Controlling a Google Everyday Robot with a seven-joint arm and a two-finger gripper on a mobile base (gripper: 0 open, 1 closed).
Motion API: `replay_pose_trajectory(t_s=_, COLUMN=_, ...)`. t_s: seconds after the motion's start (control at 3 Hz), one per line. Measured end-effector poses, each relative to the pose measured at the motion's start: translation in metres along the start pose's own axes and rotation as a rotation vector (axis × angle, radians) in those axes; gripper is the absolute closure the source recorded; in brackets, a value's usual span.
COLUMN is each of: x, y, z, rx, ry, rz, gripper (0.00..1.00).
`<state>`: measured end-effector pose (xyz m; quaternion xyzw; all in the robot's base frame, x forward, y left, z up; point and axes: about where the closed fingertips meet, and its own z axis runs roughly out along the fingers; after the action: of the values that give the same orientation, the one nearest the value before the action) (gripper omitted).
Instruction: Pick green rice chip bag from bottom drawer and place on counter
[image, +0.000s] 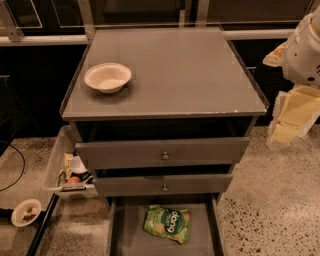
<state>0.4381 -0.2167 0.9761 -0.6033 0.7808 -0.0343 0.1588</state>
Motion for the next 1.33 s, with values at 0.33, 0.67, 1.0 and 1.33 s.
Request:
replay_pose_trajectory(t_s=0.33, x=0.000, y=0.000, z=0.000, rx=0.000, ry=0.000, rz=0.000, gripper=0.00)
replay_pose_trajectory(t_s=0.67, x=0.000, y=0.007, z=0.008, rx=-0.008, ry=-0.009, rz=-0.003, gripper=0.00)
replay_pose_trajectory(t_s=1.0, x=0.009, y=0.026, z=0.043, rx=-0.077, ry=-0.028, rz=0.024, gripper=0.00)
replay_pose_trajectory(t_s=1.33, x=0.014, y=0.051, z=0.079, rx=-0.110, ry=-0.062, rz=0.011, gripper=0.00)
